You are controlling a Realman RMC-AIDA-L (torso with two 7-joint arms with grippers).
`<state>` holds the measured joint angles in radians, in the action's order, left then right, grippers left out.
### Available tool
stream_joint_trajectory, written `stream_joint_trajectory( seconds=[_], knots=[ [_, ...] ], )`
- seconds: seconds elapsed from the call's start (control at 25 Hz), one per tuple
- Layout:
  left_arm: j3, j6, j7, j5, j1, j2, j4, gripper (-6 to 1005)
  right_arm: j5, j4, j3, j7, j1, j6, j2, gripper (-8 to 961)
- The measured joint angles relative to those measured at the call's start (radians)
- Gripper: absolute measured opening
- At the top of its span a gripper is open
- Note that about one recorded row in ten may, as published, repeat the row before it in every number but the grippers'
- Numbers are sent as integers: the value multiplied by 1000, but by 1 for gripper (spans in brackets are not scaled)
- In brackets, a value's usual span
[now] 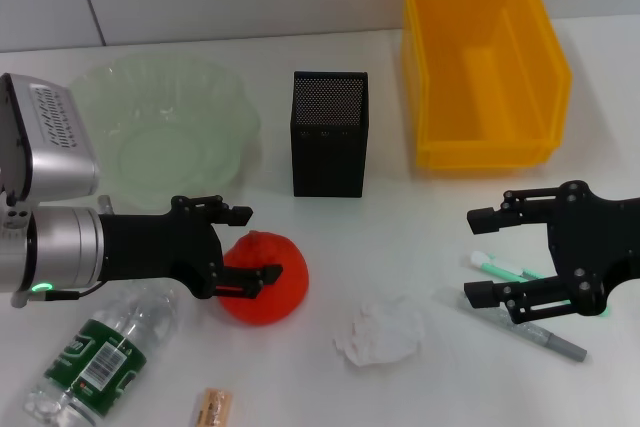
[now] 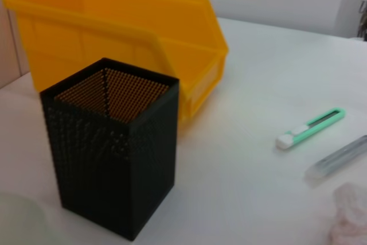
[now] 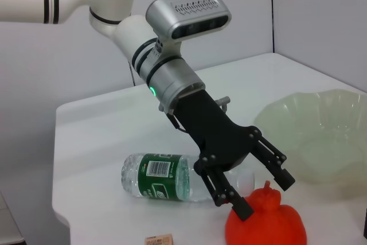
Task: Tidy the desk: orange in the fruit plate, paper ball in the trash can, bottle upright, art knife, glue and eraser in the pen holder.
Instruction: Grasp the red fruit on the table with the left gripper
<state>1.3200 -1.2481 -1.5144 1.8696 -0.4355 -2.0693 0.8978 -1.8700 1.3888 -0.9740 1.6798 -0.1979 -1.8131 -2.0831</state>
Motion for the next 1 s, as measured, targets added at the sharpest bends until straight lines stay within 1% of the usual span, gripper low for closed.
stream_joint_trajectory(
  seconds=[0.56, 0.64, 0.76, 1.0],
  knots=[
    [9, 11, 0, 1, -4, 3, -22, 844, 1, -4, 0, 0, -5, 1, 0, 767],
    [28, 12, -11, 20, -7, 4, -25, 844, 4, -6, 0, 0, -7, 7, 0, 767],
    [31, 15, -15, 34, -9, 2, -25, 825, 6, -6, 0, 0, -8, 10, 0, 767],
    [68, 19, -18, 44, -11, 0, -25, 787, 8, -6, 0, 0, -10, 11, 0, 767]
  ],
)
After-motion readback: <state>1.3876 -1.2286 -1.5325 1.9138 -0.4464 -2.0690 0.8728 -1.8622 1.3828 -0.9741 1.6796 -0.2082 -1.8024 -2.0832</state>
